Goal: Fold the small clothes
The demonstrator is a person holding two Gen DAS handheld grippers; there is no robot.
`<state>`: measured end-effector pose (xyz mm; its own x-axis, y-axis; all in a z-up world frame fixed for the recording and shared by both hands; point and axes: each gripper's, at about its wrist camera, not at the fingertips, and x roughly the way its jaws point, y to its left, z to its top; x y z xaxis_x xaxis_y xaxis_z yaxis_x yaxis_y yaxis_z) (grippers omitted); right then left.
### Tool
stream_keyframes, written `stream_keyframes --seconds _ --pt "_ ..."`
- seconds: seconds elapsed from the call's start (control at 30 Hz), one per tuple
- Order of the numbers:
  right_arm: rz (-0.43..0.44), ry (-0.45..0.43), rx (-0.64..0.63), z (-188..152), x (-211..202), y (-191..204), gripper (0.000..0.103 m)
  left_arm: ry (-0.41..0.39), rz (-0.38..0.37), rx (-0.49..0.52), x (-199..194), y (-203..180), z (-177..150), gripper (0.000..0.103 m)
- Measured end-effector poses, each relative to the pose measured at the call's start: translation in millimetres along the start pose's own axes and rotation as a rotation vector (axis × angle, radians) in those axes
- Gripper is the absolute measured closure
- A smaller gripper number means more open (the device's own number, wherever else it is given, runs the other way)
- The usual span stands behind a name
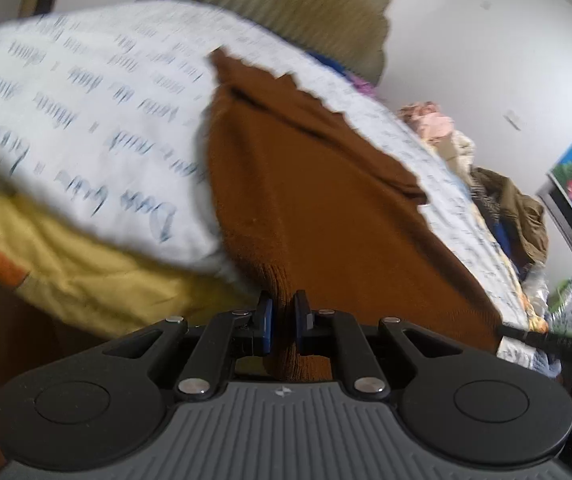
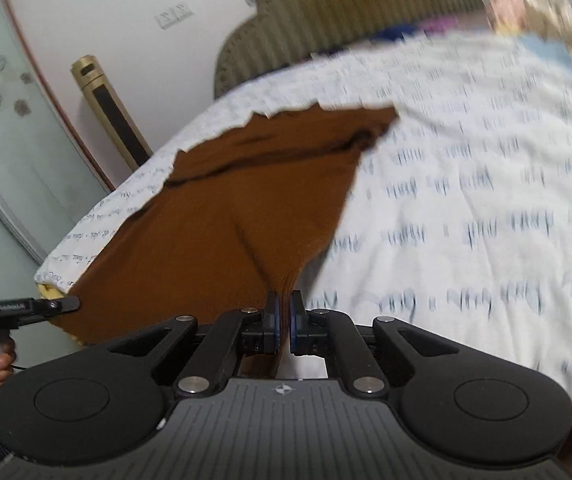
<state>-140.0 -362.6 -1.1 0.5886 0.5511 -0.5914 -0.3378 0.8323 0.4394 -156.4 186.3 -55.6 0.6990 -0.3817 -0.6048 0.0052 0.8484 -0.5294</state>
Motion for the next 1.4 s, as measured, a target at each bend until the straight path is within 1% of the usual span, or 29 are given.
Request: stream_keyframes --seconds 0.03,0.1,0.13,0.17,0.2,0.23,0.27,0.3,0.33,0.37,0.4,0.43,0.5,0.57,0.6,0.67,0.73,0.87,1.0,1.07,1.13,1.2,1.23,1.27,1.33,1.4 --pt "0.012 0.027 0.041 -6.2 6.9 -7.2 0.094 0.009 -0.002 -0.03 2.7 7.8 -0.5 0.093" --pt "0.032 0.057 0.115 -16.9 23.8 -18.7 0.093 0.018 0.019 -0.083 5.2 21.8 -1.2 0.092" --pt "0.064 0.078 0.159 -23.3 28.8 -25.9 0.092 0.018 0.019 -0.096 4.4 26.3 -1.0 0.092" --pt "0.101 0.09 0.222 -27.8 32.9 -35.7 0.087 0.013 0.019 -0.105 2.1 30.2 -0.2 0.092" --pt "0.12 0.085 0.289 -33.0 33.0 -44.2 0.085 0.0 0.031 -0.104 -1.3 32.2 0.9 0.092" --pt "0.14 0.088 0.339 -33.8 35.0 -48.4 0.084 -0.021 0.059 -0.086 -6.3 32.7 2.4 0.092" --pt "0.163 0.091 0.372 -34.2 33.6 -53.9 0.078 -0.037 0.092 -0.063 -10.7 32.3 3.8 0.092" --pt "0.17 0.078 0.386 -35.5 29.3 -56.2 0.068 -0.049 0.121 -0.041 -14.8 32.4 5.1 0.093" --pt "0.17 0.058 0.386 -35.4 23.6 -57.3 0.063 -0.055 0.134 -0.026 -18.5 33.1 5.8 0.093" --pt "0.172 0.04 0.38 -35.3 19.1 -57.7 0.052 -0.054 0.13 -0.017 -21.0 34.0 6.5 0.093" --pt "0.177 0.02 0.375 -35.4 14.4 -58.9 0.045 -0.051 0.117 -0.006 -22.6 33.7 5.9 0.093" --pt "0.182 0.0 0.372 -35.1 11.0 -58.5 0.043 -0.052 0.106 0.009 -23.4 31.9 4.2 0.093" --pt "0.197 -0.02 0.354 -33.9 7.9 -57.5 0.035 -0.055 0.092 0.061 -21.6 24.6 -1.3 0.093" --pt "0.209 0.006 0.32 -33.2 13.5 -52.1 0.031 -0.045 0.079 0.104 -15.5 18.2 -6.9 0.093" --pt "0.21 0.024 0.3 -28.1 17.0 -52.0 0.031 -0.04 0.07 0.113 -11.2 16.6 -9.3 0.093" --pt "0.196 0.05 0.233 -28.7 27.5 -43.1 0.031 -0.019 0.052 0.112 -2.3 16.0 -13.9 0.093" --pt "0.205 0.064 0.195 -29.7 35.6 -38.1 0.031 -0.012 0.031 0.104 4.0 18.4 -16.2 0.093" --pt "0.262 0.059 0.228 -29.8 45.0 -38.5 0.031 -0.014 -0.002 0.095 7.2 22.6 -16.5 0.093" --pt "0.285 0.044 0.265 -32.6 43.6 -44.2 0.032 -0.036 0.006 0.119 -4.9 29.9 -18.9 0.093" --pt "0.287 0.028 0.246 -36.1 41.5 -43.1 0.032 -0.051 -0.007 0.152 -13.6 29.8 -18.3 0.093" --pt "0.276 0.014 0.191 -39.6 38.9 -39.2 0.031 -0.058 0.016 0.212 -16.9 22.1 -15.6 0.093" --pt "0.263 0.014 0.167 -39.7 40.7 -34.3 0.032 -0.057 0.037 0.25 -13.3 14.5 -13.7 0.093" --pt "0.259 0.02 0.169 -37.9 42.0 -33.4 0.032 -0.054 0.036 0.252 -10.5 12.3 -12.8 0.093" --pt "0.259 0.025 0.175 -36.6 42.2 -33.6 0.032 -0.042 0.016 0.246 -7.2 12.4 -12.2 0.093" --pt "0.261 0.025 0.19 -35.5 43.4 -35.0 0.033 -0.025 -0.022 0.213 -2.0 14.9 -12.2 0.093" --pt "0.265 0.023 0.199 -35.9 43.2 -36.5 0.033 -0.023 -0.038 0.182 1.3 18.4 -12.5 0.092"
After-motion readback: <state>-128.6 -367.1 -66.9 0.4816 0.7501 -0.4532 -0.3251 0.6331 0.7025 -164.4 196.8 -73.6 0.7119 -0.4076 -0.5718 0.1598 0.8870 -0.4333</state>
